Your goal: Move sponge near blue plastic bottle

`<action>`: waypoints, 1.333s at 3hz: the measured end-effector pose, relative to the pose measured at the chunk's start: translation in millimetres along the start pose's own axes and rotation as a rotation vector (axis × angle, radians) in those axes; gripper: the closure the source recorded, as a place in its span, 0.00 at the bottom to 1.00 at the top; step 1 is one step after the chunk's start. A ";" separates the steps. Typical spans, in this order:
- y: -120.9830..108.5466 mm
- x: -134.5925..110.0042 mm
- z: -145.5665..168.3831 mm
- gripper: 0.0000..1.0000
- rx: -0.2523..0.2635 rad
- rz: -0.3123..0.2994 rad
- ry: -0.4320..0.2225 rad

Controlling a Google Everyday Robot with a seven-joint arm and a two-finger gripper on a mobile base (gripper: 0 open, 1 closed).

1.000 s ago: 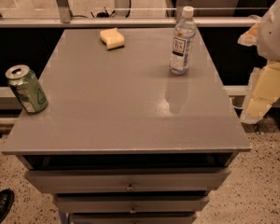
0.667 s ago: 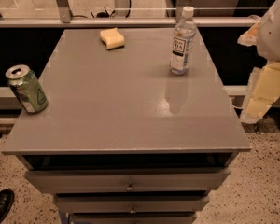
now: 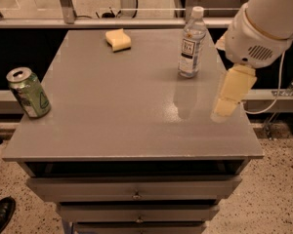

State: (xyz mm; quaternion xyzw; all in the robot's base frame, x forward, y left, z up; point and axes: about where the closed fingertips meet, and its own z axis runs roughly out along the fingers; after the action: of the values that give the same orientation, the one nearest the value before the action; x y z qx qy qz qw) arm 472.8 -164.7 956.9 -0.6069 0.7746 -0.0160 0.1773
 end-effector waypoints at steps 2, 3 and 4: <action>-35.3 -85.1 35.7 0.00 0.012 0.010 -0.137; -35.3 -85.2 35.7 0.00 0.012 0.010 -0.137; -36.9 -89.5 38.3 0.00 0.017 0.006 -0.154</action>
Offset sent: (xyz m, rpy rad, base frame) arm 0.0971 0.1212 0.0008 0.2138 -0.0720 0.0216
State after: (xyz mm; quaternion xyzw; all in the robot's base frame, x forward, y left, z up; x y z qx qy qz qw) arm 536.6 -82.5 952.7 -0.6026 0.7602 0.0248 0.2415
